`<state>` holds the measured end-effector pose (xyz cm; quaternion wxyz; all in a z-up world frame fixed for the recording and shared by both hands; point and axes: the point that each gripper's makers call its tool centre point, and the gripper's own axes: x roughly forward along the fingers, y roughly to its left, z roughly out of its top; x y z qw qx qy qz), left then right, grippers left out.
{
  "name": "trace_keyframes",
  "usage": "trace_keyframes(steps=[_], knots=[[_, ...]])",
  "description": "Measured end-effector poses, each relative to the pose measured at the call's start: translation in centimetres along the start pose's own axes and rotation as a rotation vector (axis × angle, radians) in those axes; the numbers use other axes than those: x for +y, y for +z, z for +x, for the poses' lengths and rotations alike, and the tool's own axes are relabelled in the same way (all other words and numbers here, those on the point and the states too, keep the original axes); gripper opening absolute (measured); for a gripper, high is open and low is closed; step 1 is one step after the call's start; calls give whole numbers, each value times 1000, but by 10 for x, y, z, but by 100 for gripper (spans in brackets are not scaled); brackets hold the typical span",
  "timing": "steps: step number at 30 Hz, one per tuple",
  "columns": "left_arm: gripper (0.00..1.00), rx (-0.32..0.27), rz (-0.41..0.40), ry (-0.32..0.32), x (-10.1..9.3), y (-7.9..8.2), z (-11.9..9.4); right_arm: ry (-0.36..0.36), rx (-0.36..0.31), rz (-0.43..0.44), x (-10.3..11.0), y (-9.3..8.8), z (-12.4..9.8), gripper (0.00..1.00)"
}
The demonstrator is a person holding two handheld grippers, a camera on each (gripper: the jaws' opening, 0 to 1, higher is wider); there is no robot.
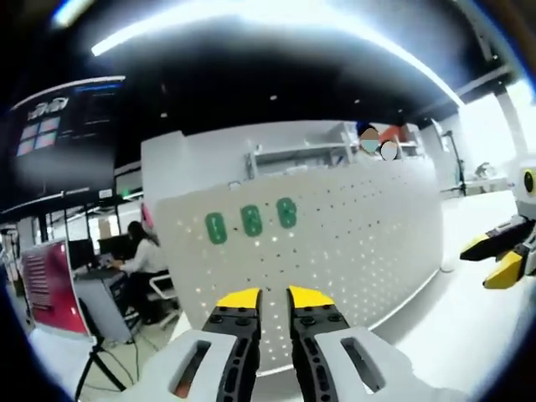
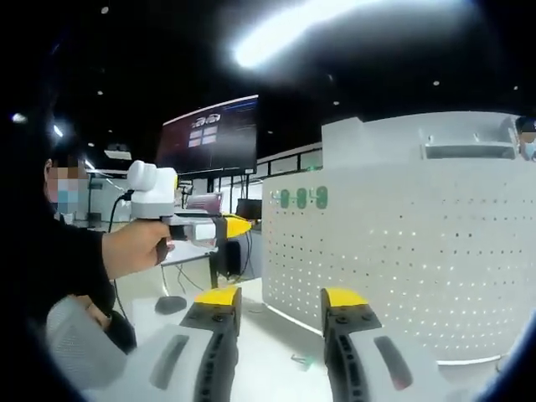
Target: Insert the hook assembly into the mounting plate slot until the hook locks in place.
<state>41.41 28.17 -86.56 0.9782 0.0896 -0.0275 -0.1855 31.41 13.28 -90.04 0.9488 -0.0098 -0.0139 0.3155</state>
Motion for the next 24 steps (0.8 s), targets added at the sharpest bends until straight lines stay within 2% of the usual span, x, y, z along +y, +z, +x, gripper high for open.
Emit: trace_keyframes(steps=[8, 24], knots=[[11, 25, -42, -20, -14, -21, -5, 18, 47, -3, 5, -16, 5, 35], [12, 40, -83, -79, -28, -46, -4, 30, 131, 0, 8, -46, 11, 33]])
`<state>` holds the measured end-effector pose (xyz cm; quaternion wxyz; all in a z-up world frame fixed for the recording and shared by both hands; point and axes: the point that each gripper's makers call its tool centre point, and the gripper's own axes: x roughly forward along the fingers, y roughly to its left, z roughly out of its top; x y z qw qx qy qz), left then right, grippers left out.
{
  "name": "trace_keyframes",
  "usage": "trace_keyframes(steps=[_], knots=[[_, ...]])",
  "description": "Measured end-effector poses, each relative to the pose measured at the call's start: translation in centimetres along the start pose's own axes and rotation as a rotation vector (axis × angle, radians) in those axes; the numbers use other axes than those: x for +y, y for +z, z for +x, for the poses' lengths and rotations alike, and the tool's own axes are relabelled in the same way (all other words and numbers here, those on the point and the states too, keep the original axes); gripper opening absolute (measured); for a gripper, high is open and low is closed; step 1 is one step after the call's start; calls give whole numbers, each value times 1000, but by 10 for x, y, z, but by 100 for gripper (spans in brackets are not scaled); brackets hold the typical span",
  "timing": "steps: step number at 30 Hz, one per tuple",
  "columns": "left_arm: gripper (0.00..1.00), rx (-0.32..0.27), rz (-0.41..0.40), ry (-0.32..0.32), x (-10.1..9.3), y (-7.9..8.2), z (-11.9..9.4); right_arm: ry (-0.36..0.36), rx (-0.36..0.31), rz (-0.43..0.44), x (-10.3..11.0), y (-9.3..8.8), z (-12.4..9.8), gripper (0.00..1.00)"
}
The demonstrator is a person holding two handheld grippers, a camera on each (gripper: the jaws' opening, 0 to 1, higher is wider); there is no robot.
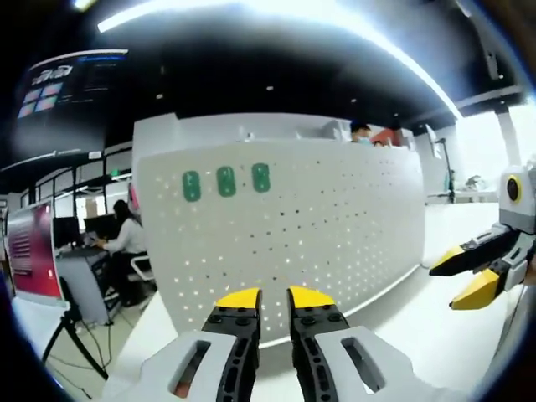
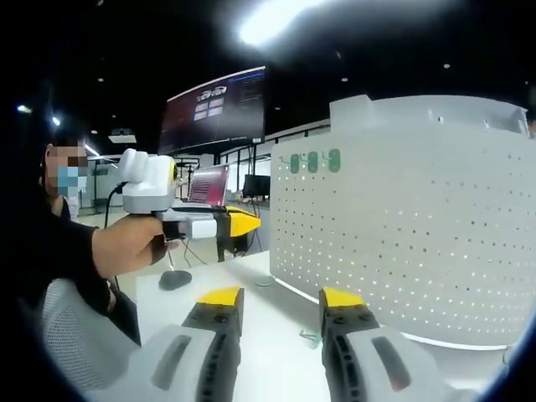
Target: Insert the hook assembly into the mounting plate slot until the hook locks in place.
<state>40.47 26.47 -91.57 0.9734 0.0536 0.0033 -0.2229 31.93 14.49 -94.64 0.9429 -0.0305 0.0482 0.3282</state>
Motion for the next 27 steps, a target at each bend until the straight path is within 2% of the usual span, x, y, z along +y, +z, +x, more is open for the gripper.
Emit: trace_keyframes(steps=[9, 15, 20, 27], knots=[[15, -5, -50, -57, -7, -4, 1, -39, 57, 1, -12, -17, 1, 33], [16, -10, -56, -113, -24, -4, 3, -65, 87, -23, -22, -20, 5, 33], [15, -14, -55, -139, -32, -3, 3, -67, 118, -52, -29, -24, 19, 33], [15, -25, -61, -140, -31, 0, 2, -57, 158, -74, -37, -31, 43, 32]])
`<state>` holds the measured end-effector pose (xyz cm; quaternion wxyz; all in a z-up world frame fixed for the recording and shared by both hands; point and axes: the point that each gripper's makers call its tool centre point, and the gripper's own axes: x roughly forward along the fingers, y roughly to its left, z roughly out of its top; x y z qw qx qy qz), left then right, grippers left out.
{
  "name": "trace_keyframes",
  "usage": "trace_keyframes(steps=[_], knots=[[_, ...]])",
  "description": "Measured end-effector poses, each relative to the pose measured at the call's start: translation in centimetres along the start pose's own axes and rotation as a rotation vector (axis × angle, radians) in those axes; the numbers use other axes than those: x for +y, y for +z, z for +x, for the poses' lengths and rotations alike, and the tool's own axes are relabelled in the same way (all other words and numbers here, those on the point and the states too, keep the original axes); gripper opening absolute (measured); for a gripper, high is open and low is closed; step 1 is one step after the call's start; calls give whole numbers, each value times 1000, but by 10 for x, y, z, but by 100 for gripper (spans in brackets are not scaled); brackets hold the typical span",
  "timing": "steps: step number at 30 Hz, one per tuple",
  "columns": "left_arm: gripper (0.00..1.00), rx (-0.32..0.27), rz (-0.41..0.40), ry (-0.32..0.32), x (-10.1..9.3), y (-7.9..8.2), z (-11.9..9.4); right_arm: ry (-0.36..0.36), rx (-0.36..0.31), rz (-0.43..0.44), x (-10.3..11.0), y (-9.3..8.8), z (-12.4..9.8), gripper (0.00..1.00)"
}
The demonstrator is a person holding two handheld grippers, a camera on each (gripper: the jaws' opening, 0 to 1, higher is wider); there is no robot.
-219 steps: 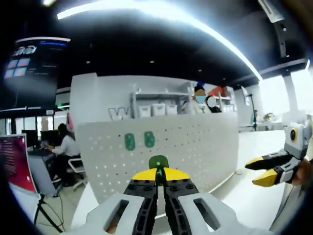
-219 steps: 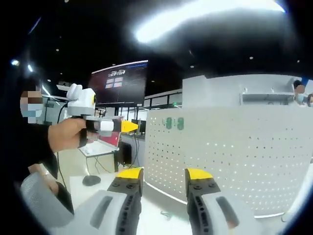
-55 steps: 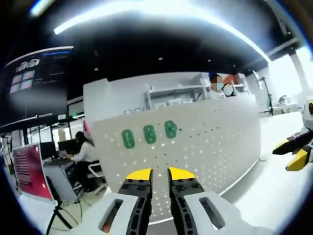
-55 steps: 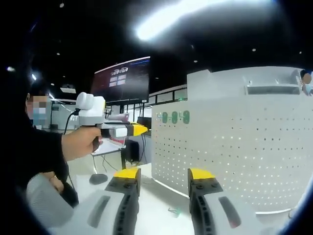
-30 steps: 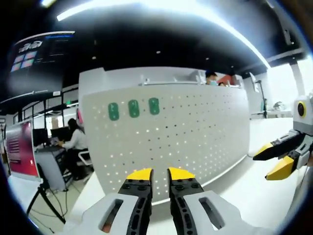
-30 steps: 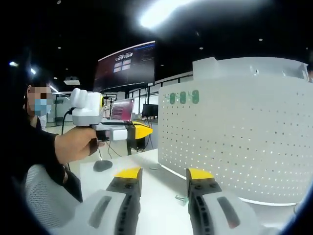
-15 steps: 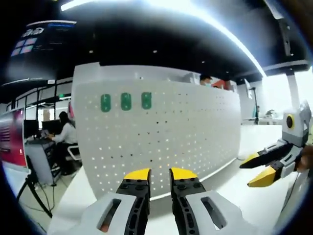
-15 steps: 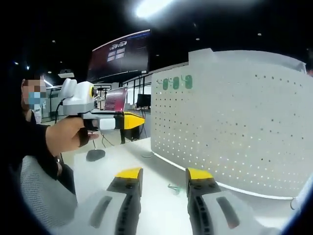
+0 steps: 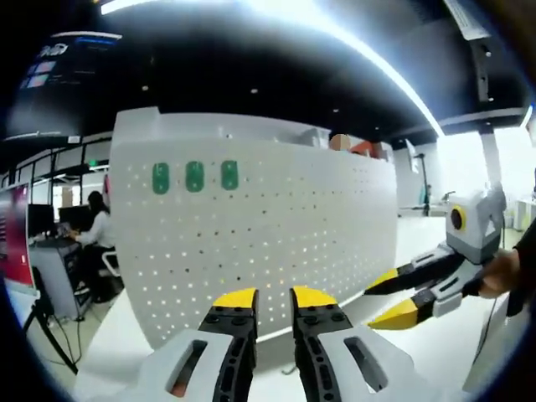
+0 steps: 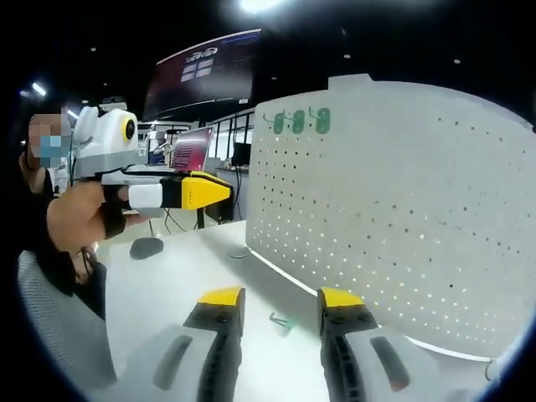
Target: Insert the hook assembly into the mounting plate slot until the hook locks in place.
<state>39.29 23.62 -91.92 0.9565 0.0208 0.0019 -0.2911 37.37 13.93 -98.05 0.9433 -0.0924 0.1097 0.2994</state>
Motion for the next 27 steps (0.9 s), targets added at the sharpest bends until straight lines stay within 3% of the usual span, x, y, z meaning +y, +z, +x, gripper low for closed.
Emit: trace_keyframes(steps=[17, 27], knots=[[12, 17, -15, 36, 15, -9, -1, 46, 134, -30, 5, -38, 52, 29], [9, 33, -23, 25, 14, -15, 1, 29, 237, -28, -2, -64, 78, 25]])
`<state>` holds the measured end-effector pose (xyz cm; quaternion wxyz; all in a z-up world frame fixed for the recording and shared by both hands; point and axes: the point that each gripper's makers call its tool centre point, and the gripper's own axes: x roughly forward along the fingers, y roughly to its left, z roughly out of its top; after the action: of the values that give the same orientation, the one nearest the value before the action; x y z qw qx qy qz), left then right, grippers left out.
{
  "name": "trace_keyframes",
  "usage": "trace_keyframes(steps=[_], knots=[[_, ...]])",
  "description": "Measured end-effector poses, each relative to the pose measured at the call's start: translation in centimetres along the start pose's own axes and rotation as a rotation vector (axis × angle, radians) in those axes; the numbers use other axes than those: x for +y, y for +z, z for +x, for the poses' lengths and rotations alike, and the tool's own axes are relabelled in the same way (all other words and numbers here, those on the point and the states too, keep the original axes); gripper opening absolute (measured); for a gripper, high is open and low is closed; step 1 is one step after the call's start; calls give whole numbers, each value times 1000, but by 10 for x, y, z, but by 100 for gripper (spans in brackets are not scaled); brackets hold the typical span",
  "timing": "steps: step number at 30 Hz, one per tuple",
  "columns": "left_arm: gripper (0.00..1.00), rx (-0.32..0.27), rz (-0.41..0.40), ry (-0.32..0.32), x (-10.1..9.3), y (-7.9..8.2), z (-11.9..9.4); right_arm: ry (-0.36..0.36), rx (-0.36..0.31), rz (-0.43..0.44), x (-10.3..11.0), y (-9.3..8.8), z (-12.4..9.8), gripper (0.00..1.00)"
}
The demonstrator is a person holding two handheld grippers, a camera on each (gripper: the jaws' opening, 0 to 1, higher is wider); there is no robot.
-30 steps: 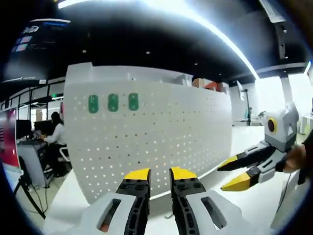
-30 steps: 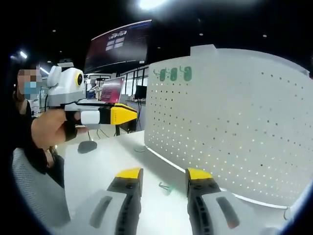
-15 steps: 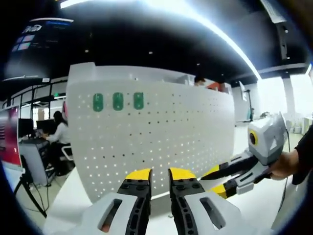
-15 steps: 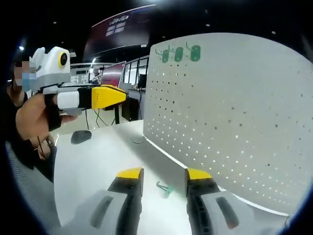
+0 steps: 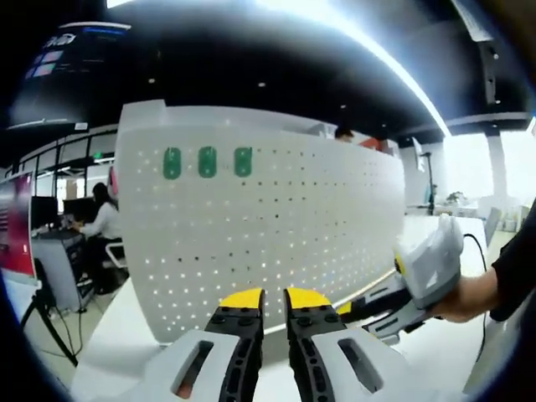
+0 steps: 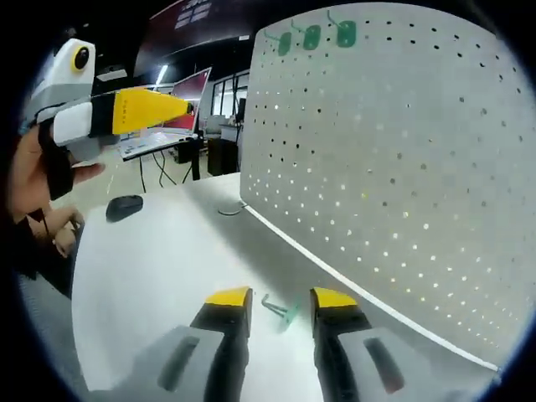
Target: Insert the hook assembly into the mounting plate slot until the hook locks in place.
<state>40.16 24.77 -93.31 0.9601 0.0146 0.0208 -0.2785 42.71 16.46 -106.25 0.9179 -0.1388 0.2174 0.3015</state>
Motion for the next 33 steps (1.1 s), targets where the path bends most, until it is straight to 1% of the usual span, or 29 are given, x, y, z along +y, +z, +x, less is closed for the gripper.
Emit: trace_keyframes(steps=[1, 3, 8, 12, 15, 26, 33], knots=[[8, 1, 0, -1, 0, 0, 0, -1, 19, -1, -1, -4, 3, 25], [7, 4, -1, -3, 0, -2, 1, -3, 33, -6, -2, -7, 9, 23], [5, 13, 3, -7, 0, -4, 1, 10, 57, 0, 1, -14, 17, 21], [2, 14, 4, -11, 0, -5, 1, 5, 78, -1, -1, -18, 25, 19], [1, 17, 2, -13, -1, -6, 1, -4, 116, 9, -3, -23, 31, 18], [1, 24, -5, -11, 1, -8, 1, -12, 168, 1, -6, -35, 43, 14], [1, 30, -2, -14, 0, -10, 2, -13, 180, -1, -8, -38, 46, 10]])
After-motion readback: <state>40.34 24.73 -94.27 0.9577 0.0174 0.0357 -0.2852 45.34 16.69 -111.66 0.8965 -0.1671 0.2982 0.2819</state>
